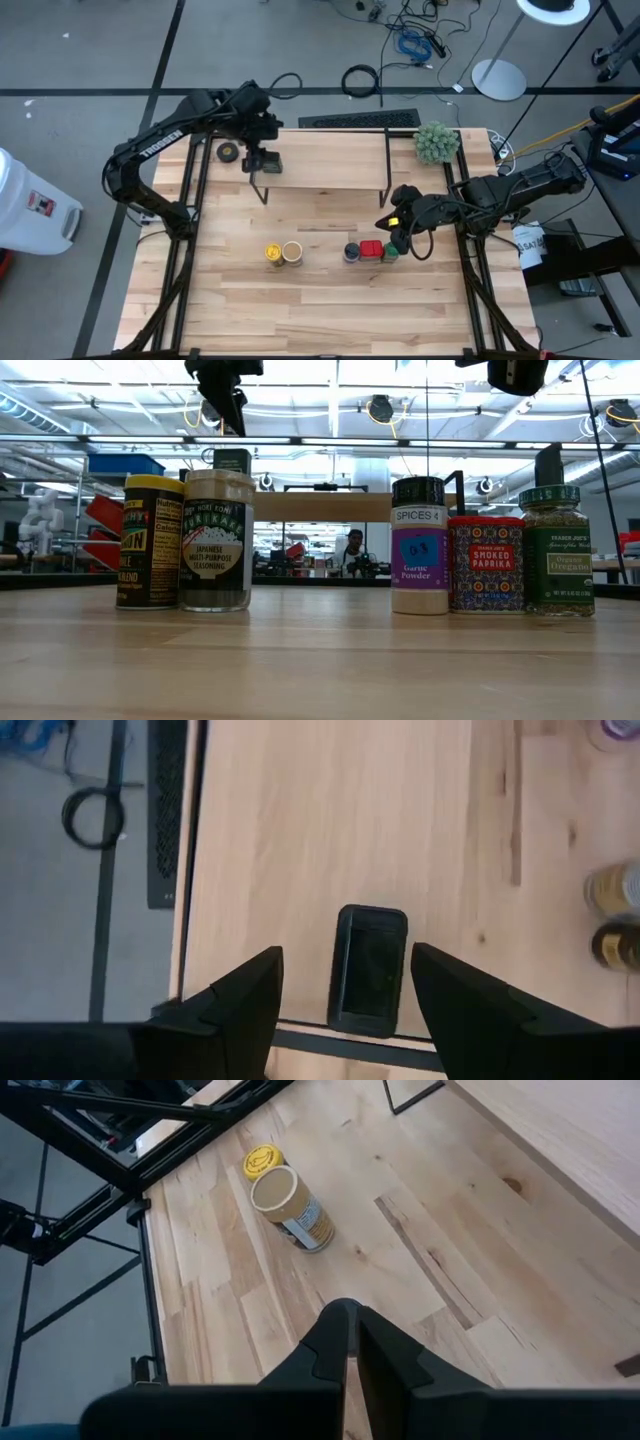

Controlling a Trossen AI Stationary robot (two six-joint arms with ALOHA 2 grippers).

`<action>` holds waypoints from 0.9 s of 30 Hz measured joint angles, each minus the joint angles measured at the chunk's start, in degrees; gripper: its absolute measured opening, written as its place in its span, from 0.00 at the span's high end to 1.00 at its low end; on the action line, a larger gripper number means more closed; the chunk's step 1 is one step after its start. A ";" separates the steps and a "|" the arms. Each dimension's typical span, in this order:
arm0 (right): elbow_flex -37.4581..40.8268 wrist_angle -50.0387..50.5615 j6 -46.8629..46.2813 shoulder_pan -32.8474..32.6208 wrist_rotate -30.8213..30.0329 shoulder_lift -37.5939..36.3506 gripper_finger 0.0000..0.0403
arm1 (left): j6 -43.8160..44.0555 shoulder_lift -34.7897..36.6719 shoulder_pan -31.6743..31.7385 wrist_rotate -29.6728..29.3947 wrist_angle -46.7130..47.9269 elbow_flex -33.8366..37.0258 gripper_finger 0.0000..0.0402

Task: Shelf spices

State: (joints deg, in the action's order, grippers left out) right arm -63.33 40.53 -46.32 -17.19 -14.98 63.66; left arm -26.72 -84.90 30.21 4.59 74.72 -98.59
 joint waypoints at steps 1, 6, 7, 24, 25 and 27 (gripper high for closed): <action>0.00 -0.10 -0.51 0.00 -0.02 0.00 0.97 | 2.19 0.29 -0.88 -0.62 -0.01 -0.48 0.43; 0.00 -2.53 -0.88 0.00 0.11 0.00 0.97 | 13.16 3.00 -6.77 -4.23 -0.85 -3.79 0.43; 0.00 -3.23 -0.88 0.02 0.13 0.00 0.97 | 15.76 3.54 -8.04 -5.40 -1.14 -4.26 0.43; 0.00 -12.51 9.80 11.51 24.12 0.00 0.97 | 54.04 7.36 -28.12 -16.08 -9.99 -4.72 0.43; 0.00 -12.53 10.61 12.16 25.74 0.00 0.97 | 56.27 7.35 -29.03 -16.08 -9.66 -4.72 0.43; 0.00 -12.52 11.70 13.38 28.94 0.00 0.97 | 61.78 7.25 -30.88 -15.56 -7.91 -4.69 0.43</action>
State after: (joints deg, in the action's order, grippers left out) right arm -63.33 28.01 -34.61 -3.82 13.96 63.66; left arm 35.07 -77.65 -0.68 -10.96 66.81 -103.28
